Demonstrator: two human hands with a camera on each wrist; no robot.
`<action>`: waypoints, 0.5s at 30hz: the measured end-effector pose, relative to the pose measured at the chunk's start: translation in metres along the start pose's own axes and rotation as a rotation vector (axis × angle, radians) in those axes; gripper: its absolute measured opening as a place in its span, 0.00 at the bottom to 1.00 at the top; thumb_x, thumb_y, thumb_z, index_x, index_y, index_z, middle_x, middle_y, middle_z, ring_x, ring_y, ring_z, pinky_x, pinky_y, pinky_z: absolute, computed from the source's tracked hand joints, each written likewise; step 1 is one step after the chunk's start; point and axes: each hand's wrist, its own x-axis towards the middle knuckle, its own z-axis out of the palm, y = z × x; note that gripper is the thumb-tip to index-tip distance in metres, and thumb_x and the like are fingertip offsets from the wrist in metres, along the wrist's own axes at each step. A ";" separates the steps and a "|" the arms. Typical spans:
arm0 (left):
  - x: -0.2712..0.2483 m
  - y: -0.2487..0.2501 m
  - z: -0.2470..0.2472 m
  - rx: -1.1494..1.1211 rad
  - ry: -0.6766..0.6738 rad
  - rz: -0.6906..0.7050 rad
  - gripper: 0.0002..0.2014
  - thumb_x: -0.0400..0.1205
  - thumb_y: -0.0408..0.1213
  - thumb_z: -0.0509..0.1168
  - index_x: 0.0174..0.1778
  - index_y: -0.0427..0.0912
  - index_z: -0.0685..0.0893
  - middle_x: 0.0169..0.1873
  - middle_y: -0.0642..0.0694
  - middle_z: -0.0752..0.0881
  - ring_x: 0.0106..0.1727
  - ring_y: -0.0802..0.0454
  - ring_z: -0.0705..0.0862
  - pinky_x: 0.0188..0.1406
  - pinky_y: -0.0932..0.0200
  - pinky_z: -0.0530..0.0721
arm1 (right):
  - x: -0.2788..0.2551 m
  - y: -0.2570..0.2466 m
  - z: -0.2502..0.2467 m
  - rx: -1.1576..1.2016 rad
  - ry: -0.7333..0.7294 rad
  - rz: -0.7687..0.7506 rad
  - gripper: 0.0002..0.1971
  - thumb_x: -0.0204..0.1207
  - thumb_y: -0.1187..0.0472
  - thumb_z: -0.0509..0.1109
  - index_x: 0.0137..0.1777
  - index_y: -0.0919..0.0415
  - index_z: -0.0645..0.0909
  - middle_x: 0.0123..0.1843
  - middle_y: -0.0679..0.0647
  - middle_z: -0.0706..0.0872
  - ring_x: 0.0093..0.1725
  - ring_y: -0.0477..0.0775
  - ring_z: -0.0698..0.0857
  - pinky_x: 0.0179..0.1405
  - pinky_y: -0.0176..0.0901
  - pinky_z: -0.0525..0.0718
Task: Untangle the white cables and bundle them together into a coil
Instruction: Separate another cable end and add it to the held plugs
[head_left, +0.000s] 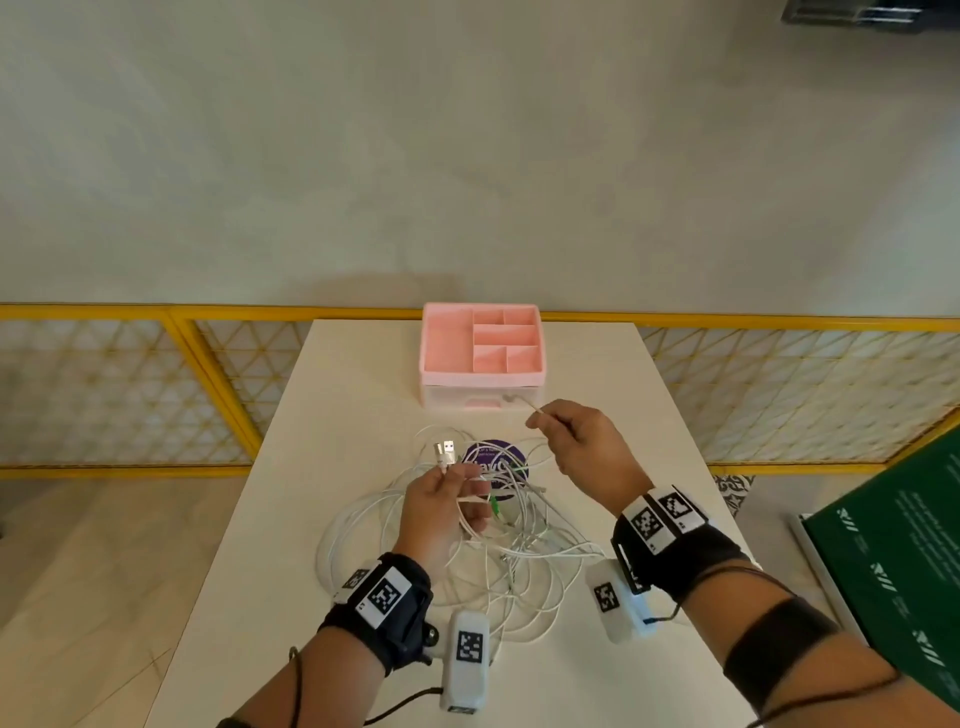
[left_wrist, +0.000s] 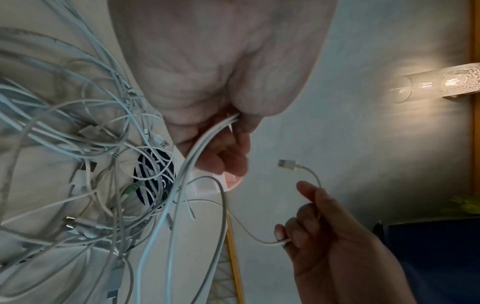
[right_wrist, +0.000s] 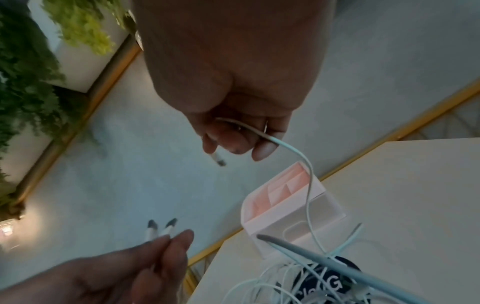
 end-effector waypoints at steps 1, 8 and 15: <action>-0.001 -0.001 0.001 -0.021 -0.024 -0.022 0.14 0.91 0.35 0.57 0.51 0.31 0.85 0.29 0.41 0.85 0.24 0.48 0.80 0.24 0.58 0.79 | -0.002 -0.005 0.002 0.023 -0.013 -0.019 0.10 0.87 0.57 0.64 0.50 0.56 0.87 0.23 0.37 0.79 0.24 0.40 0.76 0.31 0.36 0.74; -0.004 0.003 0.008 -0.244 -0.067 -0.167 0.17 0.91 0.43 0.53 0.49 0.35 0.82 0.24 0.47 0.70 0.24 0.52 0.69 0.29 0.53 0.72 | -0.032 0.001 0.050 -0.031 -0.267 -0.139 0.10 0.85 0.57 0.67 0.43 0.48 0.86 0.36 0.31 0.87 0.35 0.35 0.84 0.41 0.32 0.80; -0.008 -0.010 0.002 -0.053 0.001 -0.061 0.14 0.91 0.39 0.58 0.45 0.37 0.83 0.24 0.48 0.72 0.24 0.54 0.69 0.21 0.59 0.71 | -0.043 0.014 0.059 -0.165 -0.286 -0.196 0.10 0.85 0.53 0.66 0.45 0.50 0.87 0.33 0.45 0.86 0.32 0.44 0.81 0.35 0.36 0.77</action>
